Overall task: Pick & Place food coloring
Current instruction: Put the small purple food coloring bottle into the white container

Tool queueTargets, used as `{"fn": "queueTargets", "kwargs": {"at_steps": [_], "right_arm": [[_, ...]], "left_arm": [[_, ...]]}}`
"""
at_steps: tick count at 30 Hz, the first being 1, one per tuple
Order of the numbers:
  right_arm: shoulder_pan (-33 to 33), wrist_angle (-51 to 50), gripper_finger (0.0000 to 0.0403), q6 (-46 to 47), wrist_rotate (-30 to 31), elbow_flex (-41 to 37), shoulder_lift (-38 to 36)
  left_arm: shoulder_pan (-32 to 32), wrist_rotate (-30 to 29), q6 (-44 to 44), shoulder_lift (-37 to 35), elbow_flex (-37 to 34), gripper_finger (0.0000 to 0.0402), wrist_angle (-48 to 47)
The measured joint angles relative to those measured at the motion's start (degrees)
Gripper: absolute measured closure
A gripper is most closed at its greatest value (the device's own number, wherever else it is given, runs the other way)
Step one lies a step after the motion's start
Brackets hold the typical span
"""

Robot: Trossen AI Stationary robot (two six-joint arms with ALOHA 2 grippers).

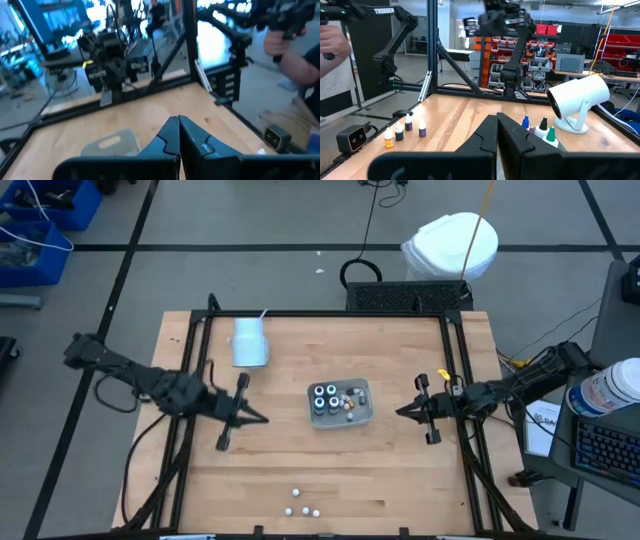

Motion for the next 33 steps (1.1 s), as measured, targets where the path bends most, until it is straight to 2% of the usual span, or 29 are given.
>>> {"fn": "queueTargets", "kwargs": {"at_steps": [2,4,8,14,18,24,27,33], "right_arm": [[0.0,0.0,0.0403,0.0,0.0,0.0,0.4],[0.0,0.0,0.0403,0.0,0.0,0.0,0.8],[0.0,-0.1,0.0403,1.2,0.0,0.0,1.6],[0.0,0.0,0.0403,2.9,0.0,0.0,4.0],[0.0,0.2,0.0403,4.7,0.0,0.0,7.0],[0.0,7.0,0.0403,7.2,0.0,0.2,13.3],[0.0,6.6,0.0403,7.5,0.0,2.9,17.7],[1.2,4.3,0.0403,7.6,-0.2,13.2,33.5]], "left_arm": [[4.7,5.6,0.4,-1.9,-3.7,0.0399,3.7],[7.5,8.4,0.8,-4.4,-7.0,0.0400,6.2],[8.6,9.5,1.8,-11.4,-11.9,0.0399,8.8],[7.3,3.9,-0.3,-23.3,-20.6,0.0400,8.1],[7.4,0.2,-3.3,-28.1,-24.4,0.0400,7.9],[7.3,-1.3,-3.7,-29.0,-25.8,0.0400,5.7],[7.3,-2.3,-4.7,-28.9,-26.8,0.0399,5.9],[7.4,-7.0,-13.8,-28.9,-27.2,0.0383,7.7]]}}
